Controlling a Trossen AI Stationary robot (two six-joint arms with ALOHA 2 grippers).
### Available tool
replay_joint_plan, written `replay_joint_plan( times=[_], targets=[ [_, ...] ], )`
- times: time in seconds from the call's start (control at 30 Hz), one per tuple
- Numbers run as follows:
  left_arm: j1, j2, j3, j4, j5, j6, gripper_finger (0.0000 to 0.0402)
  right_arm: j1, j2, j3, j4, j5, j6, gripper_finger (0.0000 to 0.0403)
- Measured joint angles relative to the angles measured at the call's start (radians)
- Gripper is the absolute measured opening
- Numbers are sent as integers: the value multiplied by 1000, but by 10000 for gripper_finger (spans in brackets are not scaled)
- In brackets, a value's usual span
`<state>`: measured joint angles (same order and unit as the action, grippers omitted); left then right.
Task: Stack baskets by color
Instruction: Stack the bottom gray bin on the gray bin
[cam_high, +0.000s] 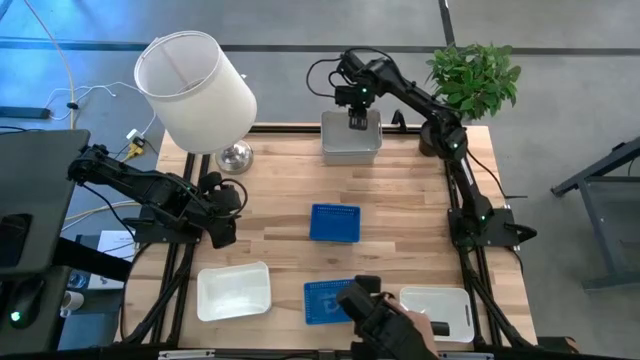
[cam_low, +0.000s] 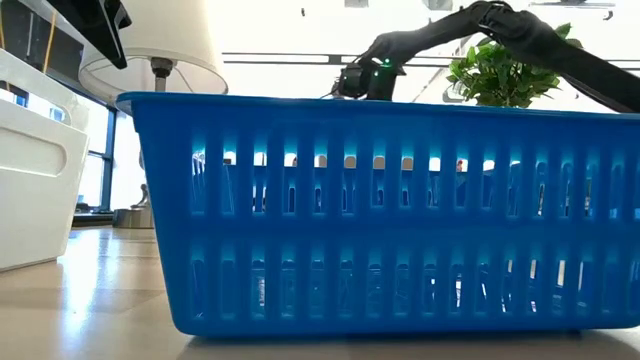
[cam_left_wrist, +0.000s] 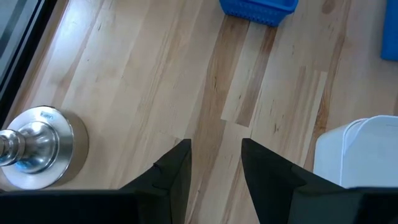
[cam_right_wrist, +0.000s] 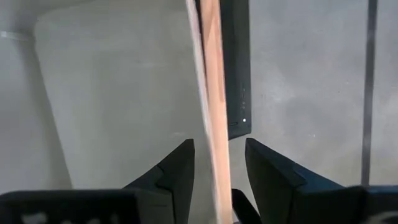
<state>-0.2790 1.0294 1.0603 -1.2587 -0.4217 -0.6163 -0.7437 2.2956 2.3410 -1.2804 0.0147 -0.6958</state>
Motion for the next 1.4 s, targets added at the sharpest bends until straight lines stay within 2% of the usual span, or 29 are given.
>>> replay_joint_plan(
  times=[0.17,0.37,0.43,0.9,1.2,1.4],
  targets=[
    [0,0,0,0,0,2,126,6,8,0,16,6,8,106],
    [0,0,0,0,0,18,126,0,16,0,8,5,8,20],
    [0,0,0,0,0,18,126,-3,16,0,8,2,7,6],
    [0,0,0,0,0,18,126,-31,34,0,-37,-66,25,0],
    [0,0,0,0,0,18,126,-20,50,0,-8,-44,41,1],
    [0,0,0,0,0,18,126,-15,50,0,3,-41,46,28]
  ],
)
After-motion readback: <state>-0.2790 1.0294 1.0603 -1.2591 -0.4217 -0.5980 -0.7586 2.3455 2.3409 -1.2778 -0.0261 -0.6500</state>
